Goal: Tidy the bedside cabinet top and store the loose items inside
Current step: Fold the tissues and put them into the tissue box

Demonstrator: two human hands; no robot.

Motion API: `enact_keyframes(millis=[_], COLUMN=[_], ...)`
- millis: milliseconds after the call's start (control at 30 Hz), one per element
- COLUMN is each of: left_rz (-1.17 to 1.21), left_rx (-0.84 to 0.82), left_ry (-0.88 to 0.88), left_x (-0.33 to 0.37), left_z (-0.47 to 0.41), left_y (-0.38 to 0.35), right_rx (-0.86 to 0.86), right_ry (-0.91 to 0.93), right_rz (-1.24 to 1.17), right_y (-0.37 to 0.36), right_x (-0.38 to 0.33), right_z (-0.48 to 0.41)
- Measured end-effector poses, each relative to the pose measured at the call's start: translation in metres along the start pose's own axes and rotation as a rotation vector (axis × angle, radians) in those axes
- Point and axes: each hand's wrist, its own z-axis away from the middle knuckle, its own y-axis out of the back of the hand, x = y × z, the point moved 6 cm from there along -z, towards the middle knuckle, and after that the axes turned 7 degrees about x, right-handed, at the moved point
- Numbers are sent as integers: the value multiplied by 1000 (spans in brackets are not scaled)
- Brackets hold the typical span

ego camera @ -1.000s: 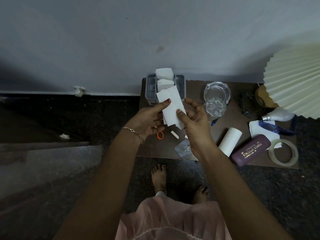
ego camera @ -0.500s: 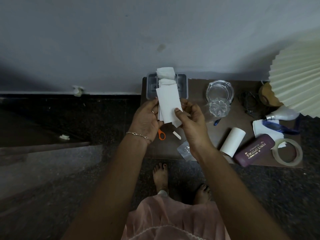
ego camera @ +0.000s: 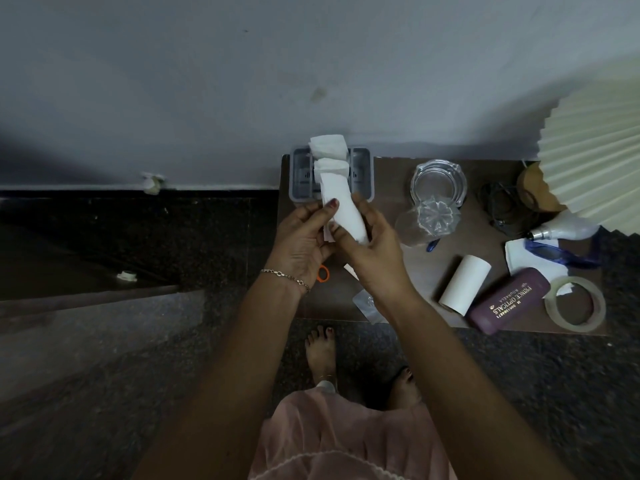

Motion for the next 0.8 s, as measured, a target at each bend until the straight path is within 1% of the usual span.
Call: enact_keyframes(millis=[67,200,367,467,567,700,800], left_rz=[13,32,70,171,246,236,272], left_rx=[3,8,32,39,54,60,32], left_ry=[4,15,41,67,82,72,81], left_x=[0,-2,-6,-5,-4,-3,-3], left_z=[0,-2,-4,-4,-6,-10,-11], left_y=[1,4,5,5,9,13,13], right_rx=[20,-1,39,66,82,44,13], right_ry=[16,11,-161,-255,-313,-275,-234], right_rz=[37,46,-136,-252,-318,-293,-305], right_y=[3,3,7,11,15,17,16], right_x=[0,2,5,11,15,13,8], right_z=[-2,-4,-3,-6,-7,-5,-5])
